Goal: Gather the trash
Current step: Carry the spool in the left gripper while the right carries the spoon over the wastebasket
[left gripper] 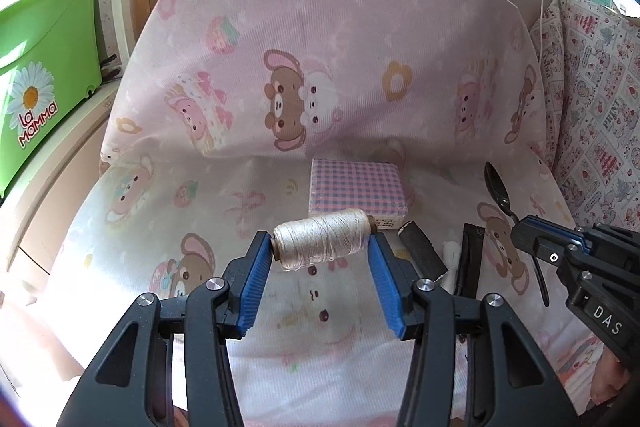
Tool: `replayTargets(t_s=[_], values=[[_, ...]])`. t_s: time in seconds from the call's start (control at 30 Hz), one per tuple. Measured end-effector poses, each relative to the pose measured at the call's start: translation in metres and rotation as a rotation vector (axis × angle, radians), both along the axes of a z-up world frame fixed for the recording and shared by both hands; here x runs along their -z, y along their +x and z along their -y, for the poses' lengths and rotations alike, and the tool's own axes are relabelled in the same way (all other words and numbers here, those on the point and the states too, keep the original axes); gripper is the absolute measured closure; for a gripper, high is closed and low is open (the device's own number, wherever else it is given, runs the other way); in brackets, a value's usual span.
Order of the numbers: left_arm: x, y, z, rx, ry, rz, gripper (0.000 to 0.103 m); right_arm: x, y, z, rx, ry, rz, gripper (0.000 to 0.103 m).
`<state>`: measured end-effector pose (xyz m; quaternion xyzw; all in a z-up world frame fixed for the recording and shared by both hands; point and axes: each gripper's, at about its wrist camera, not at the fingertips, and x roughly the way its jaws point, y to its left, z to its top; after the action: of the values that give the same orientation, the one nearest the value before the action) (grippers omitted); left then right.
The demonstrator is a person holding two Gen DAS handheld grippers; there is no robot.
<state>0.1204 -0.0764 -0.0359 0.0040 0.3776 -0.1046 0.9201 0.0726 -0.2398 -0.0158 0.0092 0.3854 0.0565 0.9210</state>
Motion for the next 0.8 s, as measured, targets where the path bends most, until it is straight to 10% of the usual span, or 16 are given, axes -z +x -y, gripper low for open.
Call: replayTargets(t_s=[0.37, 0.8], values=[[-0.029, -0.038, -0.017, 0.023, 0.065, 0.094, 0.055, -0.016, -0.051, -0.004, 0.003, 0.056, 0.045, 0.096], [-0.018, -0.079, -0.042, -0.003, 0.004, 0.007, 0.055, -0.014, -0.095, -0.028, -0.049, 0.074, 0.041, 0.096]])
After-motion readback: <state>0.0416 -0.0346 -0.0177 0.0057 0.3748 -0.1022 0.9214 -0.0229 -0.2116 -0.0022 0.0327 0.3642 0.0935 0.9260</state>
